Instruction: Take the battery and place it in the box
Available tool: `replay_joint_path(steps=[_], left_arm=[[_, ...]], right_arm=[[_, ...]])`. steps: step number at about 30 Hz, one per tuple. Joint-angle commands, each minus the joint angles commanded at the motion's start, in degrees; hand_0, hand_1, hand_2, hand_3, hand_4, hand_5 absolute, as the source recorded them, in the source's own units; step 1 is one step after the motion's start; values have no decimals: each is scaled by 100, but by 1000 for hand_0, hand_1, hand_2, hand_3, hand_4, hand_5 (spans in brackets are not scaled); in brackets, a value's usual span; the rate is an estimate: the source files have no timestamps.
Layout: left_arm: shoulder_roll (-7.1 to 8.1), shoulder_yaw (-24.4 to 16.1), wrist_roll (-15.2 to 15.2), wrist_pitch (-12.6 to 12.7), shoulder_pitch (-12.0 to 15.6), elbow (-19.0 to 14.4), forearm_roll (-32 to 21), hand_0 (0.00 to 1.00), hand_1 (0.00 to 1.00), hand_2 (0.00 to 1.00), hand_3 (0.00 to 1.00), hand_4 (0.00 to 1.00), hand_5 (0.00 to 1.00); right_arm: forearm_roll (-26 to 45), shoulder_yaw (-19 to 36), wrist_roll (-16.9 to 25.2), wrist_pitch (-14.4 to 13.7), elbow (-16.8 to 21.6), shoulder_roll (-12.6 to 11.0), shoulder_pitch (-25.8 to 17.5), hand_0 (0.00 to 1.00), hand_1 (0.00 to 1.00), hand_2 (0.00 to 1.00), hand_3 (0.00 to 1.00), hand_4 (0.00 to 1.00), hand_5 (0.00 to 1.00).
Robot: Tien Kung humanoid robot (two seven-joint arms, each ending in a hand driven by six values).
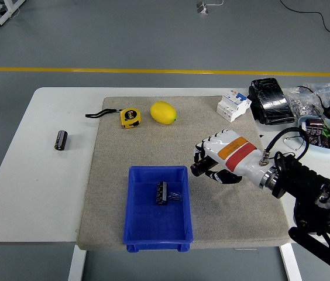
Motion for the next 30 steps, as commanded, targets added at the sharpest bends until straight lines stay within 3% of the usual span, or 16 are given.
replay_joint_path(steps=[10,15,16,20,21,22,30], left_arm=[[11,24,-11,15,-12,3,-43,686,641,680,621,627,676],[19,23,-8,0,-33,3,-29,686,641,680,621,627,676],[22,28,-10,4,-35,3,-36,685,634,680,621,627,676],[26,26,-10,16,-39,5,-49,685,634,680,621,627,676],[28,31,-11,19,-41,5,-54,685,634,680,621,627,676],[28,35,-12,22,-43,5,-58,685,633,678,620,626,675],[35,14,-5,1,-55,6,-19,685,631,679,620,626,676]], right_arm=[[-94,-852,-364,497,529,179,321,440,426,511,508,818,4],[-153,-1133,-607,1050,477,307,522,440,426,511,508,818,4],[-143,-1180,-657,1183,470,322,561,431,483,652,812,953,161],[-48,-1292,-860,1452,476,356,632,431,483,652,812,953,161],[-24,-1310,-871,1453,482,364,638,431,483,652,812,953,161],[-7,-1325,-880,1449,488,370,644,431,518,704,942,998,250],[38,-1357,-888,1383,578,464,753,432,529,718,951,998,268]])
